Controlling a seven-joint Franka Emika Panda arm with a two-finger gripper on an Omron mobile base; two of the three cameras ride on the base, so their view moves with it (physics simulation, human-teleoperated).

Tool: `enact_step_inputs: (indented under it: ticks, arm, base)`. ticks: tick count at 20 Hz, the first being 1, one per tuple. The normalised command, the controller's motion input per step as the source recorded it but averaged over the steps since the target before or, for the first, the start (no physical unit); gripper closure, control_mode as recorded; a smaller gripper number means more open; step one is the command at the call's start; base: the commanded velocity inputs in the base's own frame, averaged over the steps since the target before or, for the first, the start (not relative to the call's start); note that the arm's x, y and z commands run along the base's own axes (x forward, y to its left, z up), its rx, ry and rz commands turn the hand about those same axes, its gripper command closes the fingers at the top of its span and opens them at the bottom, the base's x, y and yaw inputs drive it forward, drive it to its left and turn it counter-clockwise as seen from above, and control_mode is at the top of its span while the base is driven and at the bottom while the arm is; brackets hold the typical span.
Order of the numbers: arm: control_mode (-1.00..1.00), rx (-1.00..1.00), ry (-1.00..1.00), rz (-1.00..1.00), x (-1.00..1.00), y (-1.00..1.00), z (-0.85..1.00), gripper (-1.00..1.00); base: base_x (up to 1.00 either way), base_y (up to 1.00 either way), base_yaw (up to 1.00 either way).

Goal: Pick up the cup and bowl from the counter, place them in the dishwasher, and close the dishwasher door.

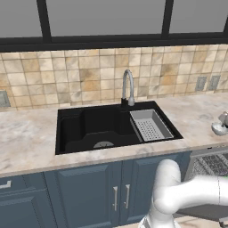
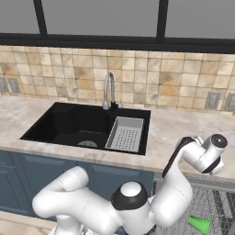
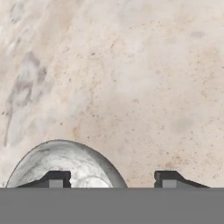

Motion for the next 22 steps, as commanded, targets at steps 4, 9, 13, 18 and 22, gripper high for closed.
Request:
enact_step_inputs:
  ticks: [4,9,13,18,22]
  arm:
    - [-1.0,0.04,0.0,0.0,0.09,0.0,-0.2,1.0]
    - [-1.0,0.04,0.0,0.0,0.02,0.0,-0.02,1.0]
    - [-1.0,0.01,-0.01,0.0,-0.12,-0.02,0.08,1.0]
    - [-1.0,0.0,-0.04,0.0,-0.48,-0.09,0.24,1.0]
    - [-1.0,0.0,-0.04,0.0,-0.56,-0.09,0.06,1.0]
  base:
    - [0.0,0.0,0.0]
    - [0.0,0.0,0.0]
    - [0.0,0.0,0.0]
    - [0.0,0.0,0.0]
    - [0.0,0.0,0.0]
